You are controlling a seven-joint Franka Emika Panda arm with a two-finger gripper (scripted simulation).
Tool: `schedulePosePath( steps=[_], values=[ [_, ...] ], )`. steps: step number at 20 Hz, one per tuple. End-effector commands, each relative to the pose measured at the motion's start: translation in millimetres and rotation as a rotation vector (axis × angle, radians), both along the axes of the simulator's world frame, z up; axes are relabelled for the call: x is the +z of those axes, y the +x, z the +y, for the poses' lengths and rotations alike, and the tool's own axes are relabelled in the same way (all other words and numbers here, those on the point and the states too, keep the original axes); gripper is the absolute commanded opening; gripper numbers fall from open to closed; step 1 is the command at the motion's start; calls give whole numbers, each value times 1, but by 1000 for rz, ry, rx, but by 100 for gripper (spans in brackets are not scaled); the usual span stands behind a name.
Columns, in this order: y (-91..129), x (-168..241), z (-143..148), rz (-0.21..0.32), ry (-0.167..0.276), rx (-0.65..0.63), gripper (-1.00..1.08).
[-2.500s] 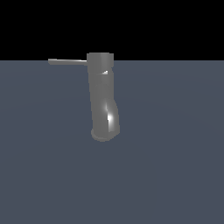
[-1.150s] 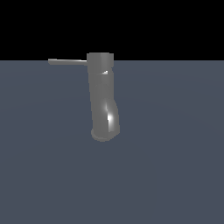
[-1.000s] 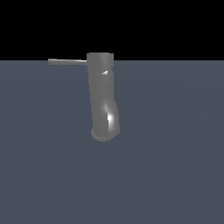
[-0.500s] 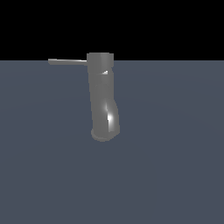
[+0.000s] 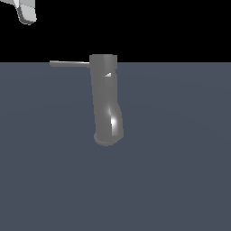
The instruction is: Turn on the faucet by rotating a designated handle.
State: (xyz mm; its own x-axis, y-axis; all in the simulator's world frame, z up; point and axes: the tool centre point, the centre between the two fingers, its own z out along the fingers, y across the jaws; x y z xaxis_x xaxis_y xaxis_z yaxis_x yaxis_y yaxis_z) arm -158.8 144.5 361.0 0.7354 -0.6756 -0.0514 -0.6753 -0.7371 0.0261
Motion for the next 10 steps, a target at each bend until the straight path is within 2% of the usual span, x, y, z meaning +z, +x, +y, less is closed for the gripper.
schedulePosePath(
  steps=[1, 10],
  values=[
    [11, -6, 7, -4, -1, -53, -100],
    [51, -27, 23, -16, -6, -234, -100]
  ],
)
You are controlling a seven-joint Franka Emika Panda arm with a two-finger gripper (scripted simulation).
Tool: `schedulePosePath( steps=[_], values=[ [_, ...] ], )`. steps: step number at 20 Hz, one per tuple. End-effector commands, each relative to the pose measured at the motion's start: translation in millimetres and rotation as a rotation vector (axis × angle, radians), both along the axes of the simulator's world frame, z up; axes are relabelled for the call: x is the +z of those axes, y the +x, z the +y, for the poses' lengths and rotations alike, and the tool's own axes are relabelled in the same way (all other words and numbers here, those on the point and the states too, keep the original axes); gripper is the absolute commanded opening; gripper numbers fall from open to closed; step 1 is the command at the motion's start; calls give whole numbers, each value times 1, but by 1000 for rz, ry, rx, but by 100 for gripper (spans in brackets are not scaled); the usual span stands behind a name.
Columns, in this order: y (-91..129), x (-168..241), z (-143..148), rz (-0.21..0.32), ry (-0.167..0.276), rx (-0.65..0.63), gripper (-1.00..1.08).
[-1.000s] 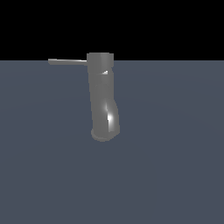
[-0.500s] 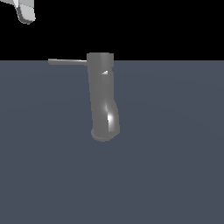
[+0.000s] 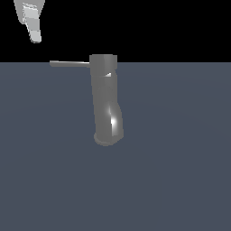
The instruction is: Turn on the faucet by rotating a designated handle.
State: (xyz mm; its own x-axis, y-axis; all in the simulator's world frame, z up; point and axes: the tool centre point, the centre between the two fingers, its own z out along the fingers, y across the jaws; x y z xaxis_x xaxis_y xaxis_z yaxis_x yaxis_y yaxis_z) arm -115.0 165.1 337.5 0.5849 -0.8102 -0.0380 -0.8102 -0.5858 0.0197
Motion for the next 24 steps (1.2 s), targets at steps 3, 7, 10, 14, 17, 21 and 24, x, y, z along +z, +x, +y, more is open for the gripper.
schedulePosePath(
  steps=[3, 7, 10, 14, 17, 21, 24],
  values=[
    [21, -10, 6, -6, -3, -90, -100],
    [39, -19, 9, -12, -6, -169, -100],
    [54, -25, 10, -16, -9, -227, -100],
    [73, -34, 11, -21, -14, -306, -100],
    [86, -40, 10, -24, -18, -358, -100],
    [100, -46, 8, -28, -22, -416, -100],
    [108, -49, 6, -30, -25, -449, -100]
  ],
)
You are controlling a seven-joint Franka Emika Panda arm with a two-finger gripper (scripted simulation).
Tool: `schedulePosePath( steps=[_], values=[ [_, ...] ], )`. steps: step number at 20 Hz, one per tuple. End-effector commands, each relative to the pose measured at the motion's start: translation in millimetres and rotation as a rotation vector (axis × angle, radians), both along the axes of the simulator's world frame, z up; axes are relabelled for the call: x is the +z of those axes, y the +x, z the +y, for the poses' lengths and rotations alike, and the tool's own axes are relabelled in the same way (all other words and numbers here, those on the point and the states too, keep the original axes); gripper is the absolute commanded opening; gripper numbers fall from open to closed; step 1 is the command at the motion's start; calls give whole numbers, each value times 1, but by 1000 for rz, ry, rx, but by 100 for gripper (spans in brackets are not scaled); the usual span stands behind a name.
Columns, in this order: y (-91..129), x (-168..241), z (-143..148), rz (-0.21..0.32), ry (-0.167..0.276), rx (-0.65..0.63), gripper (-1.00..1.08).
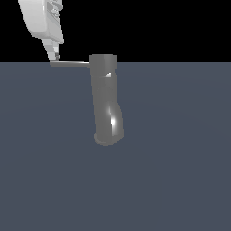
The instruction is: Turn on the faucet by rotating a designated handle.
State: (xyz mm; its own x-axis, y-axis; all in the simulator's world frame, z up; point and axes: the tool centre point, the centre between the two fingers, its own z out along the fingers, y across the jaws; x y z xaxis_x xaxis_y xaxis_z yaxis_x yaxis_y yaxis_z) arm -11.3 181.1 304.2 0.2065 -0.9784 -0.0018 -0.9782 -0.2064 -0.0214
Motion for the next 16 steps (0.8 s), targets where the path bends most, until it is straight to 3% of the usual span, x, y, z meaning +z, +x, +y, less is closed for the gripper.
schedulePosePath(
  steps=[1, 9, 16],
  values=[
    [6, -17, -10, 23, -4, -41, -100],
    [15, -20, -13, 21, -6, -75, -100],
    [7, -19, -14, 19, -5, -75, -100]
  ],
)
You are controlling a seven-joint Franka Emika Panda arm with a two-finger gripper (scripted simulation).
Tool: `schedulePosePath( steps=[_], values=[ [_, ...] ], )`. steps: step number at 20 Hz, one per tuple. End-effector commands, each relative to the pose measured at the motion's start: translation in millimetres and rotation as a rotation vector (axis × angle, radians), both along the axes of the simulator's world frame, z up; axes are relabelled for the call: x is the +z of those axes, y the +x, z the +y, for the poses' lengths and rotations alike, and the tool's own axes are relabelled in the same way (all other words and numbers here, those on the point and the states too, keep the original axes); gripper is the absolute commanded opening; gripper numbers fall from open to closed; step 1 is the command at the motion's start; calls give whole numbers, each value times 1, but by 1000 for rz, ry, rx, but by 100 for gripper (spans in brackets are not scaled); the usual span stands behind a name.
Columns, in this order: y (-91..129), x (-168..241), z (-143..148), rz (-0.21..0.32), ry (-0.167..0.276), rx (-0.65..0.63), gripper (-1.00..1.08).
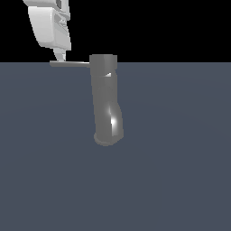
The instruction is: Turn on the faucet by rotating a designated handle.
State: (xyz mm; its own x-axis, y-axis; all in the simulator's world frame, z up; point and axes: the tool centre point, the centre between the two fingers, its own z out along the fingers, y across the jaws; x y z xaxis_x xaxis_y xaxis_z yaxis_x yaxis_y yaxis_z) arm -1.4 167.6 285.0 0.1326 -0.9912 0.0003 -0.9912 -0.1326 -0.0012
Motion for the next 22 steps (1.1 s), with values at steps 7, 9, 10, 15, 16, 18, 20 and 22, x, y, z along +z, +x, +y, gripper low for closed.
schedulePosePath(
  steps=[7, 9, 10, 15, 16, 18, 20, 22],
  values=[
    [-22, 0, -5, 0, 0, 0, -100],
    [-28, 0, -6, 0, 0, 0, -100],
    [-30, 0, -6, 0, 0, 0, -100],
    [-44, 0, -9, 0, 0, 0, -100],
    [-47, 0, -10, 0, 0, 0, -100],
    [-53, 0, -11, 0, 0, 0, -100],
    [-58, 0, -12, 0, 0, 0, -100],
    [-64, 0, -13, 0, 0, 0, -100]
  ],
)
